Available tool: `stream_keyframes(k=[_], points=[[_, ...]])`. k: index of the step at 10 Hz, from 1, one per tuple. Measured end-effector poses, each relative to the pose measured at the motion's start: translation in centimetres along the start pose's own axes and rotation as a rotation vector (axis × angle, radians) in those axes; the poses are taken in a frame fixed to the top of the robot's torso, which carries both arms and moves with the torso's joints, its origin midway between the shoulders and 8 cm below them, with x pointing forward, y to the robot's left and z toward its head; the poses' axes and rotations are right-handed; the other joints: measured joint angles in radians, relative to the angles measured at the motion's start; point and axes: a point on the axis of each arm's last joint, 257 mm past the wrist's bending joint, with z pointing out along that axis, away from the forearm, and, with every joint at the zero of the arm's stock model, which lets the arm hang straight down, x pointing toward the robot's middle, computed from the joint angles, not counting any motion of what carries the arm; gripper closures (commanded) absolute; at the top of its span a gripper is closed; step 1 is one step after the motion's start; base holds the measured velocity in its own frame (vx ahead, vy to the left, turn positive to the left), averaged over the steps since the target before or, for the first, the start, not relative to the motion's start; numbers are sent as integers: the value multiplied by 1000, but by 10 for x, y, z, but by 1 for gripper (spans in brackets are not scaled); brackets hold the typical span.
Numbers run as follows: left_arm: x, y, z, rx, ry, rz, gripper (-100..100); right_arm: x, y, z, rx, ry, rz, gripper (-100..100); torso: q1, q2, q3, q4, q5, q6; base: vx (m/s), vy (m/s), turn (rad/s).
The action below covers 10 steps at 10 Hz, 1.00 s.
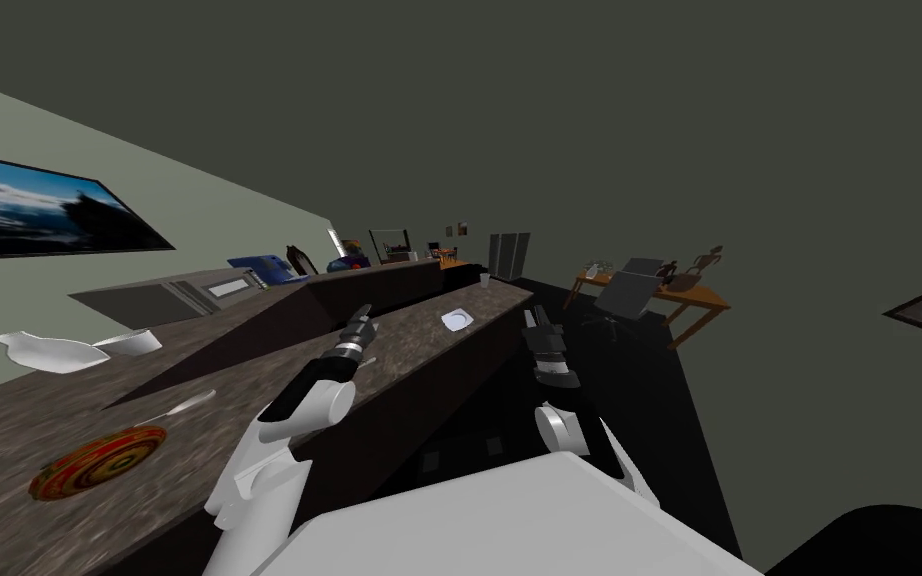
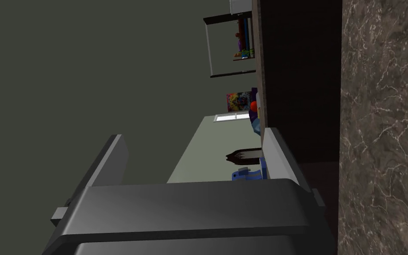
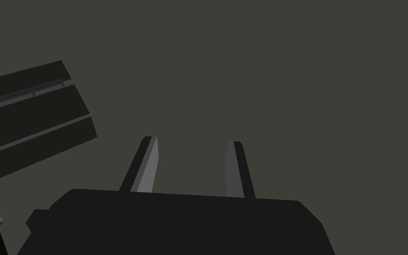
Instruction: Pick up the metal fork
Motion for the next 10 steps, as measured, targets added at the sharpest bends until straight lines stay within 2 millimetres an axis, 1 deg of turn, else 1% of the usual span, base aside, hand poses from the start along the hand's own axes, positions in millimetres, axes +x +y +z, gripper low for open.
stream_keyframes(k=[1,3,5,9,10], points=[[-1,7,0,-29,1,-1,-100,0,0,0,0,0,0,0,0,0,0,0,0,0,-21,17,-142],[-5,21,7,-83,-3,-11,-100,0,0,0,0,0,0,0,0,0,0,0,0,0,-12,19,-31],[-5,35,9,-137,-7,-18,-100,0,0,0,0,0,0,0,0,0,0,0,0,0,-17,23,-111],[-14,60,13,-242,-16,-33,-100,0,0,0,0,0,0,0,1,0,0,0,0,0,-13,26,-50],[-13,66,11,-269,-16,-35,-100,0,0,0,0,0,0,0,0,0,0,0,0,0,-18,21,-154]])
